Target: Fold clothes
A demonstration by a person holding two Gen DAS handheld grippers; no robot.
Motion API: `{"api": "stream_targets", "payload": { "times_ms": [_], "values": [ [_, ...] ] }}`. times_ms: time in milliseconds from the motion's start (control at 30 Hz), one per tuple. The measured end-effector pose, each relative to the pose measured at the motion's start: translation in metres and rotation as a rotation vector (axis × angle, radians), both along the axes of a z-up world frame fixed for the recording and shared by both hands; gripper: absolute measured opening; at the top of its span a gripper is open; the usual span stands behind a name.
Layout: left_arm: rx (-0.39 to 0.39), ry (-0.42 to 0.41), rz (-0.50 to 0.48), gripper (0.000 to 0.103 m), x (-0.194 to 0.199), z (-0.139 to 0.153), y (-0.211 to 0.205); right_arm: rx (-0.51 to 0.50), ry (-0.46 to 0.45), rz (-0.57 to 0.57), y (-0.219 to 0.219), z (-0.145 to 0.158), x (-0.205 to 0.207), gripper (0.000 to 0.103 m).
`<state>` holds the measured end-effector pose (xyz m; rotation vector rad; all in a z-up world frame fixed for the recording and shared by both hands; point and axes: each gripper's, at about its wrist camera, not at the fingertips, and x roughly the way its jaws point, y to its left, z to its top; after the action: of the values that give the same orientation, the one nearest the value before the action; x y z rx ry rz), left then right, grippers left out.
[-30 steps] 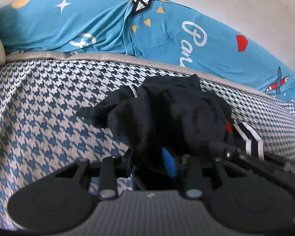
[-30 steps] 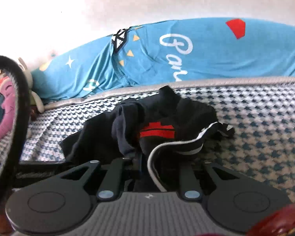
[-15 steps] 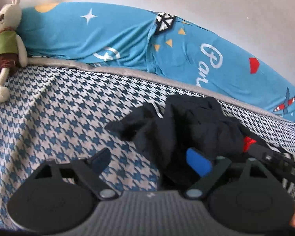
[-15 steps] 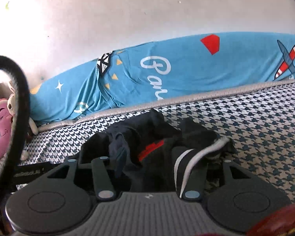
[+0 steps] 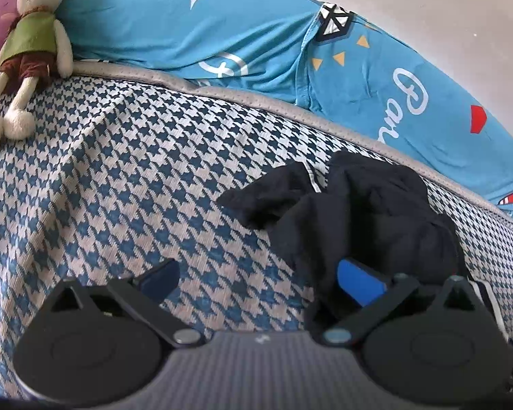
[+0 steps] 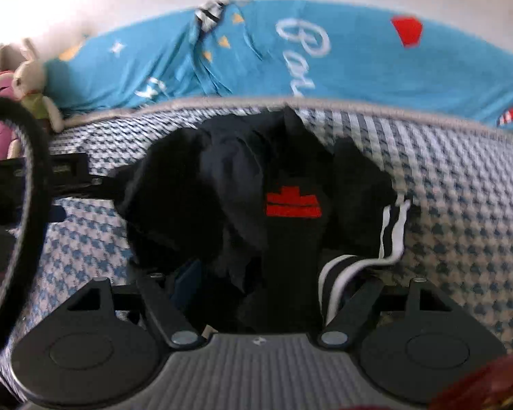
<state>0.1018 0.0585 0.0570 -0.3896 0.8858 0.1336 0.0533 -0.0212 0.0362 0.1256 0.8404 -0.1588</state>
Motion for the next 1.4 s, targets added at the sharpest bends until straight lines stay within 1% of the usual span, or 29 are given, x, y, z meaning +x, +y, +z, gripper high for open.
{"api": "stream_targets", "payload": {
  "times_ms": [33,100,233,300,433,533,733,800,867,933,1000,1067,1133,1200,1333,1400],
  "values": [
    [-0.002,0.000,0.004,0.103,0.000,0.000,0.002,-0.019,-0.017,0.016,0.003,0.005,-0.005,0.075],
    [0.002,-0.001,0.016,0.103,0.000,0.002,0.005,-0.038,-0.080,0.009,0.005,0.012,-0.018,0.075],
    [0.019,0.010,0.036,0.103,0.000,0.004,0.012,0.035,-0.166,0.035,0.007,0.018,-0.023,0.075],
    [0.027,0.030,0.052,0.103,0.000,0.001,0.016,0.045,-0.181,0.064,0.011,0.017,-0.019,0.075],
    [0.012,0.035,0.080,0.103,-0.002,0.000,0.023,0.038,-0.190,0.113,0.025,0.010,-0.007,0.075],
    [0.012,0.033,0.084,0.103,-0.004,0.000,0.026,0.031,-0.195,0.130,0.033,0.006,0.000,0.075],
    [0.031,0.028,0.101,0.103,-0.005,0.003,0.032,-0.050,-0.242,0.139,0.048,0.004,0.008,0.075],
    [0.032,0.033,0.099,0.103,-0.005,0.002,0.033,-0.161,-0.239,0.128,0.054,0.004,0.010,0.076],
    [0.021,0.044,0.100,0.103,-0.004,0.001,0.036,-0.262,-0.170,0.103,0.055,0.001,0.016,0.079],
    [0.002,0.048,0.104,0.103,-0.005,0.000,0.038,-0.235,-0.137,0.077,0.043,-0.003,0.016,0.079],
    [-0.015,0.043,0.107,0.103,-0.006,0.000,0.041,-0.140,-0.176,0.068,0.029,-0.001,0.008,0.079],
    [-0.019,0.039,0.106,0.103,-0.006,0.001,0.041,-0.087,-0.211,0.089,0.025,0.001,0.001,0.079],
    [-0.016,0.035,0.107,0.103,-0.005,0.002,0.040,-0.076,-0.248,0.113,0.028,0.002,-0.001,0.079],
    [-0.014,0.032,0.107,0.103,-0.005,0.003,0.039,-0.082,-0.266,0.150,0.036,0.003,0.001,0.079],
    [0.010,0.037,0.095,0.103,-0.005,0.002,0.034,-0.095,-0.282,0.234,0.060,-0.002,0.013,0.079],
    [0.022,0.045,0.095,0.103,-0.005,0.001,0.034,-0.110,-0.263,0.265,0.070,-0.009,0.018,0.079]
  ]
}}
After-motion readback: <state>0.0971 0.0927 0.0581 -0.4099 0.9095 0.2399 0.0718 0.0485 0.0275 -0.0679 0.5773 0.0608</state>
